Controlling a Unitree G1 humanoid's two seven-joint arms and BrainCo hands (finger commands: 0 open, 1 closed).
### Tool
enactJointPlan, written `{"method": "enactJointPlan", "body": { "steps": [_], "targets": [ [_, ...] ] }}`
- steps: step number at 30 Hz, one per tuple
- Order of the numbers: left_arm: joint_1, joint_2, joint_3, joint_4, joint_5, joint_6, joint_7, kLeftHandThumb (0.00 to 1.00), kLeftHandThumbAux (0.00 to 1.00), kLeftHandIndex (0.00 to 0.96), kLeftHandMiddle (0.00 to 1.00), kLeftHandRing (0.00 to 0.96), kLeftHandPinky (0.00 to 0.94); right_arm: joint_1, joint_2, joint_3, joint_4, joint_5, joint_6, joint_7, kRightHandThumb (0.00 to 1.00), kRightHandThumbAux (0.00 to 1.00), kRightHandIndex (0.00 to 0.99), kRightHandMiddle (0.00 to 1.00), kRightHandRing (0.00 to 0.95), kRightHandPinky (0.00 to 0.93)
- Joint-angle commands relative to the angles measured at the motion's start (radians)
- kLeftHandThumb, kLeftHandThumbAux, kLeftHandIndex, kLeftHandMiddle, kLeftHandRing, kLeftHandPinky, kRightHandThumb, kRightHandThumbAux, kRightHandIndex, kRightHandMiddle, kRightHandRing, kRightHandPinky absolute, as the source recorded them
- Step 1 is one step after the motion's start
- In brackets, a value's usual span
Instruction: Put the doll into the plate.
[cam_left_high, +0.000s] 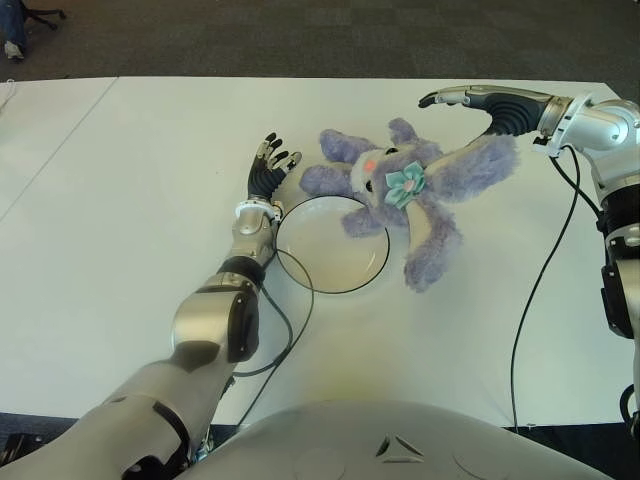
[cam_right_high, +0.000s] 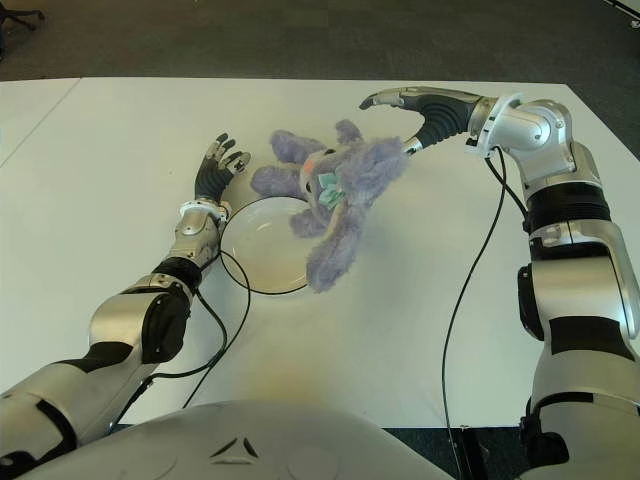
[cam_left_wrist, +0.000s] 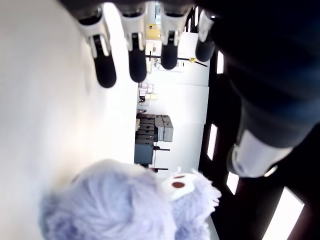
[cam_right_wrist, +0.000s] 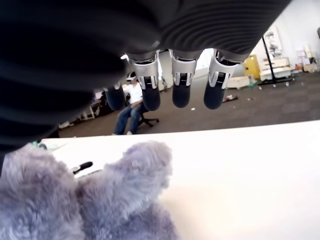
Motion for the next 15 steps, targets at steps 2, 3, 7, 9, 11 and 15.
{"method": "enactJointPlan", "body": {
  "steps": [2,3,7,9,11,15],
  "targets": [
    [0.118,-0.019,0.000,0.092,0.004,0.135,0.012,0.205,0.691,0.030,0.105,0.147,0.206,0.066,0.030,-0.019,-0.022,0.020,-0.012,-0.023,0.000,0.460,0.000,0.000,0.000,0.000],
    [0.118,-0.020,0.003,0.092,-0.001,0.135,0.009,0.205,0.692,0.029,0.106,0.148,0.208,0.076,0.039,-0.023,-0.021,0.025,-0.015,-0.030,0.000,0.463,0.000,0.000,0.000,0.000],
    [0.118,-0.022,0.011,0.092,-0.010,0.136,0.004,0.205,0.699,0.031,0.105,0.145,0.200,0.091,0.059,-0.030,-0.012,0.028,-0.022,-0.047,0.000,0.484,0.000,0.000,0.000,0.000],
    [0.118,-0.023,0.014,0.092,-0.013,0.137,0.002,0.206,0.700,0.035,0.103,0.141,0.194,0.096,0.069,-0.031,-0.002,0.024,-0.026,-0.060,0.000,0.488,0.000,0.000,0.000,0.000],
    [0.118,-0.023,0.017,0.092,-0.016,0.140,0.002,0.209,0.702,0.037,0.104,0.141,0.197,0.099,0.077,-0.032,0.009,0.016,-0.029,-0.076,0.000,0.493,0.000,0.000,0.000,0.000],
    [0.118,-0.025,0.023,0.092,-0.020,0.140,0.002,0.218,0.705,0.035,0.111,0.147,0.209,0.105,0.092,-0.031,0.029,-0.001,-0.025,-0.113,0.010,0.499,0.000,0.000,0.000,0.000]
  ]
}}
